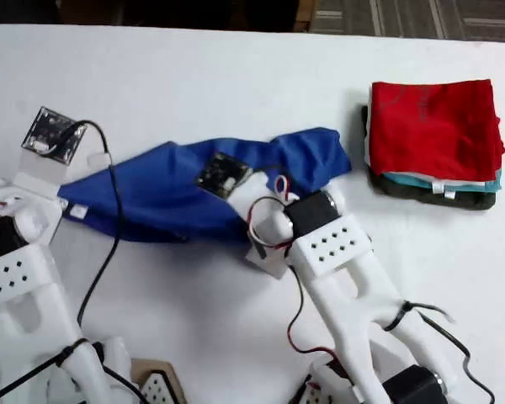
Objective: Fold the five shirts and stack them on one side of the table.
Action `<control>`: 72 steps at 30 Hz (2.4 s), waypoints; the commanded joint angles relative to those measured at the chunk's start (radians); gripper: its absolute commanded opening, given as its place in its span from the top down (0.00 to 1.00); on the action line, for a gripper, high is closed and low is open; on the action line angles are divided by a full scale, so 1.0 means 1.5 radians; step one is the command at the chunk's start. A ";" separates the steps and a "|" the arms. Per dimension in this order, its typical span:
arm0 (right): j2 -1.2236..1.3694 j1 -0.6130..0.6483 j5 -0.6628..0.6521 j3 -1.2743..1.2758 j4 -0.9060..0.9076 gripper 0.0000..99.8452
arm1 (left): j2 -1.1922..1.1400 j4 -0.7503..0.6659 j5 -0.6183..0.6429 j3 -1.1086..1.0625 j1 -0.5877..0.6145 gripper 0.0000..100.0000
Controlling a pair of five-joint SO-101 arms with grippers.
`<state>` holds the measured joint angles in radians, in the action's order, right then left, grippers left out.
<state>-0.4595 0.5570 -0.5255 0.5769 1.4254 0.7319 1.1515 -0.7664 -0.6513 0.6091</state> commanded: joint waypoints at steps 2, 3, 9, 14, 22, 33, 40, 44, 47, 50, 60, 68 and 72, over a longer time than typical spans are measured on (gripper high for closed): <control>0.022 -0.011 -0.001 0.074 -0.097 0.80 | 0.001 -0.047 -0.005 -0.027 0.012 0.97; 0.032 -0.013 -0.001 0.084 -0.111 0.80 | 0.001 -0.056 -0.005 -0.035 0.012 0.97; 0.093 -0.010 -0.001 0.102 -0.122 0.80 | 0.001 -0.083 -0.005 -0.059 0.012 0.97; 0.113 -0.011 0.002 0.085 -0.163 0.80 | 0.001 -0.083 -0.005 -0.059 0.012 0.97; 0.241 -0.006 0.091 0.059 -0.254 0.80 | 0.001 -0.079 -0.005 -0.059 0.012 0.97; 0.316 0.006 0.092 -0.074 -0.153 0.98 | 0.001 -0.081 -0.005 -0.059 0.019 0.97; 0.274 0.006 0.092 -0.222 -0.036 0.98 | 0.001 -0.079 -0.005 -0.059 0.019 0.97; 0.225 0.006 0.087 -0.255 -0.004 0.98 | 0.001 -0.079 -0.005 -0.059 0.019 0.97; 0.183 -0.008 0.086 -0.257 -0.006 0.98 | 0.002 -0.079 -0.005 -0.059 0.019 0.97; 0.140 -0.060 0.086 -0.273 -0.026 0.98 | 0.006 -0.078 0.001 -0.055 0.018 0.97; 0.025 -0.245 0.091 -0.393 -0.091 0.98 | 0.007 0.057 0.145 0.137 -0.039 0.97; -0.069 -0.251 0.085 -0.405 -0.146 0.98 | 0.007 0.177 0.218 0.389 -0.128 0.97; -0.161 -0.277 0.085 -0.437 -0.144 0.98 | 0.007 0.224 0.219 0.483 -0.134 0.97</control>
<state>-0.5838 0.1749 -0.3966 -0.0107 1.2321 0.7334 1.4446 -0.4473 -0.0453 0.4219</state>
